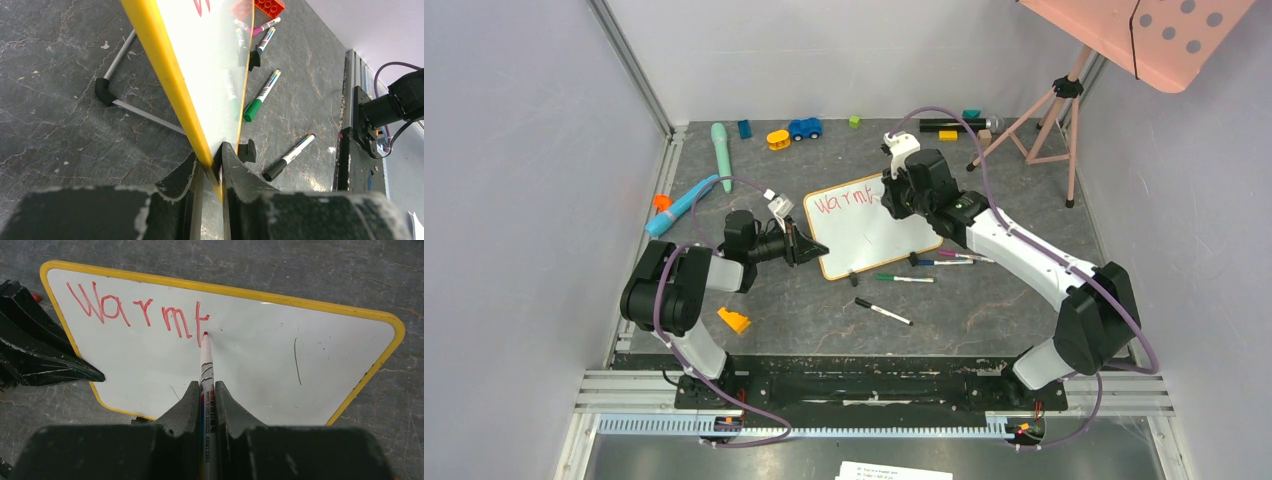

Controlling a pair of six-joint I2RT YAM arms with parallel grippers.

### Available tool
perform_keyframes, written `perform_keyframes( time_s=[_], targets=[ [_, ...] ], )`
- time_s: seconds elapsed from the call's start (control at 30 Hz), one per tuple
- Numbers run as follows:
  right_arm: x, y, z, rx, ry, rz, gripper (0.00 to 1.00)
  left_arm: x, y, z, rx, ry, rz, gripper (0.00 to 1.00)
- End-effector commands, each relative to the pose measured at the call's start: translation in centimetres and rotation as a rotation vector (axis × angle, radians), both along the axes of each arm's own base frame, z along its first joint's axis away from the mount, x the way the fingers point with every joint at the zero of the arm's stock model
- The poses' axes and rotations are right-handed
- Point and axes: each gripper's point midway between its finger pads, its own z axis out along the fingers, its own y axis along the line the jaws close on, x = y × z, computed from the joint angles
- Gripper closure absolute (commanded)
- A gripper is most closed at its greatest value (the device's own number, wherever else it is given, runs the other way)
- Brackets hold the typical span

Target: Write a sentence on the whiteboard

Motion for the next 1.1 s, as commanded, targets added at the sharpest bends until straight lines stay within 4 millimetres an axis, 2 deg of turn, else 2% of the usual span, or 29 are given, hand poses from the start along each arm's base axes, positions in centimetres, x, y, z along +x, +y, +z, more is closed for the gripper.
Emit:
perform_keyframes(
  time_s=[0.0, 0.2, 0.4, 0.77, 1.07],
  targets=[
    [1.6, -0.2, 2.3, 0.019, -0.064, -0.038, 1.0, 1.8, 0.8, 0.0, 0.044, -0.071, 0.066, 0.92],
    [1.0, -0.5, 4.4, 0.045, -0.098, -0.027, 1.0, 1.9, 0.8, 0.1, 0.045, -0.075, 0.067, 0.92],
    [1.5, -1.1, 5.6, 0.058, -0.123, -0.039, 1.0, 1.9, 0.8, 0.0, 0.045, -0.073, 0.068, 0.92],
    [2.6, -0.1, 5.7, 0.073, -0.117, -0.02, 1.0, 1.8, 0.8, 0.1, 0.044, -0.073, 0.067, 0.92],
    [2.6, 0.0, 4.2, 0.059, -0.09, -0.02, 1.0, 1.9, 0.8, 0.0, 0.045, -0.073, 0.067, 0.92]
  ],
)
